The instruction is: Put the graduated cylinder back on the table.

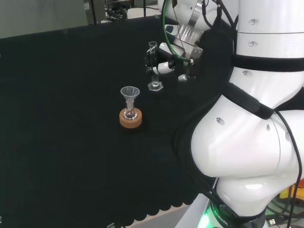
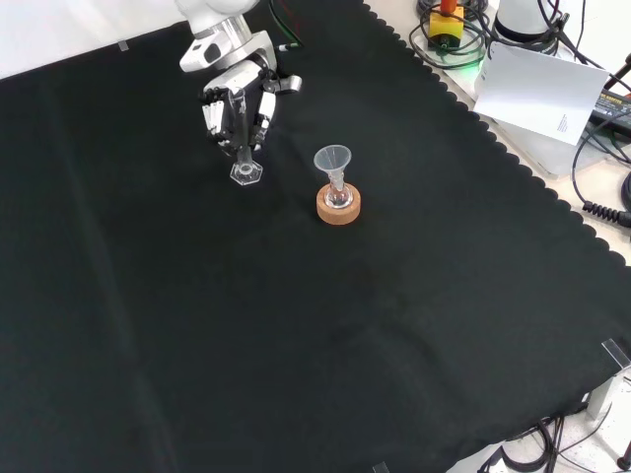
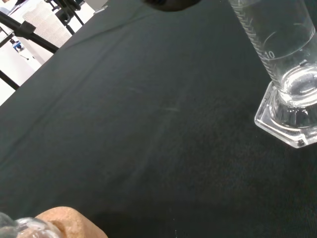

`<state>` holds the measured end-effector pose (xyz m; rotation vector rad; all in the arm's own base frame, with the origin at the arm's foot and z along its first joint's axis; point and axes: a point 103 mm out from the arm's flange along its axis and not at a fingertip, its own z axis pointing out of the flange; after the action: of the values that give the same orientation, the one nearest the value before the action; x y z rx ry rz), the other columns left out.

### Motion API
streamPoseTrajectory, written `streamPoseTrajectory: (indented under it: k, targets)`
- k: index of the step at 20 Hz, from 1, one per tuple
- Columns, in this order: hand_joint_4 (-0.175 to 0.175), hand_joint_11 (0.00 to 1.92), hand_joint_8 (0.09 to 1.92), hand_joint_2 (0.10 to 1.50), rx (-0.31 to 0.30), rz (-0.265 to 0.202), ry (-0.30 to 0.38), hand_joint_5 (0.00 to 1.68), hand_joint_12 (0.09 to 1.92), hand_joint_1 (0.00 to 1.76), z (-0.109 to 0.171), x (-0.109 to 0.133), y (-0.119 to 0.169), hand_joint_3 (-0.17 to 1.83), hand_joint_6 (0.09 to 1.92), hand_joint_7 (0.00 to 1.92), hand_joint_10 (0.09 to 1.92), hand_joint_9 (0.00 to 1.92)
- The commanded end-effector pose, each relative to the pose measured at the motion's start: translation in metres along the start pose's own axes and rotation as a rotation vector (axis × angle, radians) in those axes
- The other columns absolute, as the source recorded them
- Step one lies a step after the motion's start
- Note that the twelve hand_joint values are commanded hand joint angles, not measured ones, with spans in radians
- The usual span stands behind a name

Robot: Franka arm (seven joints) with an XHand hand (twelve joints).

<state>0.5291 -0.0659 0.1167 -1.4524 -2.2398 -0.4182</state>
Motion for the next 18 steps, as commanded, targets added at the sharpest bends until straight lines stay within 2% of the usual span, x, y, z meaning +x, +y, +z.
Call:
streamPoseTrajectory:
  k: [1,15,18]
  targets:
    - [-0.175,1.19,1.12,1.15,0.008,0.003,0.009,0.89,0.81,1.24,0.004,-0.003,0.002,0.00,1.12,0.93,0.09,1.41]
    - [-0.175,1.16,1.17,1.17,0.026,0.011,0.042,0.85,0.83,1.24,0.014,-0.008,0.002,0.00,1.17,0.89,0.09,1.38]
    - [-0.175,1.15,0.77,1.18,0.032,0.015,0.068,0.85,0.86,1.15,0.016,-0.010,0.002,0.00,1.19,0.96,0.09,1.36]
